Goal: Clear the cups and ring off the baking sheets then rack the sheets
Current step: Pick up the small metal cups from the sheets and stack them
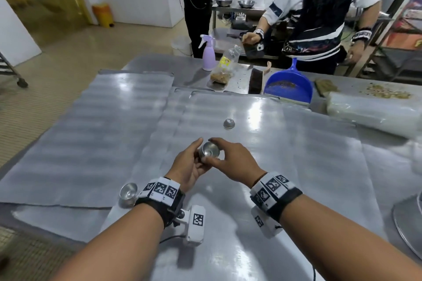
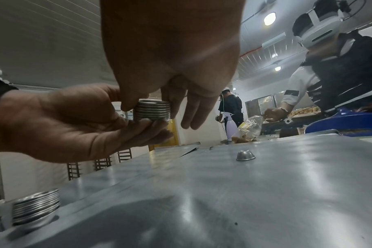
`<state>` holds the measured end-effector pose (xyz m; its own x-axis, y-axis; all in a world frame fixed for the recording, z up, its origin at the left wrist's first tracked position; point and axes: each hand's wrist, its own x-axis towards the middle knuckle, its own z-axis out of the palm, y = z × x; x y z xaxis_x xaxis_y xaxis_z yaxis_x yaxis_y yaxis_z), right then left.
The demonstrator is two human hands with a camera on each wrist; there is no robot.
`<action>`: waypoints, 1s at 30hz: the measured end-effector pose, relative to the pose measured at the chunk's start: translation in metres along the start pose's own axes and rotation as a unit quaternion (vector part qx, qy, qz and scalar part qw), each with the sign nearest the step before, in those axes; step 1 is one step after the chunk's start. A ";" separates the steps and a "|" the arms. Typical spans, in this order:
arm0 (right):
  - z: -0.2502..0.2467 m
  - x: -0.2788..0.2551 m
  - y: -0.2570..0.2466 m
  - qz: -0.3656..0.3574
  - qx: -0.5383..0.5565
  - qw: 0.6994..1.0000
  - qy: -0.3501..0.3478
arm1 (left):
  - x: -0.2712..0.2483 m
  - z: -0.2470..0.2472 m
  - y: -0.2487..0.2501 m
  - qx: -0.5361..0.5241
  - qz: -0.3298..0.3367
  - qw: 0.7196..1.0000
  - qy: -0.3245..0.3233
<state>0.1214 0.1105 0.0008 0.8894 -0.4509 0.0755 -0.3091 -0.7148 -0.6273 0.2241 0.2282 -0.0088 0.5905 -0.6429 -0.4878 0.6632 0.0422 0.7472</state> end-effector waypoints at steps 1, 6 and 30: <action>-0.001 -0.001 0.002 0.002 0.003 1.000 -0.002 | -0.001 0.001 -0.001 0.001 0.004 1.000 -0.005; -0.006 0.002 0.012 0.019 0.031 0.999 -0.019 | 0.004 0.003 -0.001 -0.015 0.002 1.000 -0.004; 0.026 0.196 0.139 0.213 -0.168 0.956 -0.115 | 0.110 -0.038 0.011 -0.014 -0.081 0.994 0.066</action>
<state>0.2613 -0.0638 -0.0919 0.6967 -0.6383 -0.3274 -0.7166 -0.6409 -0.2752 0.3142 0.1873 -0.0716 0.5285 -0.5366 -0.6579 0.7666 -0.0312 0.6413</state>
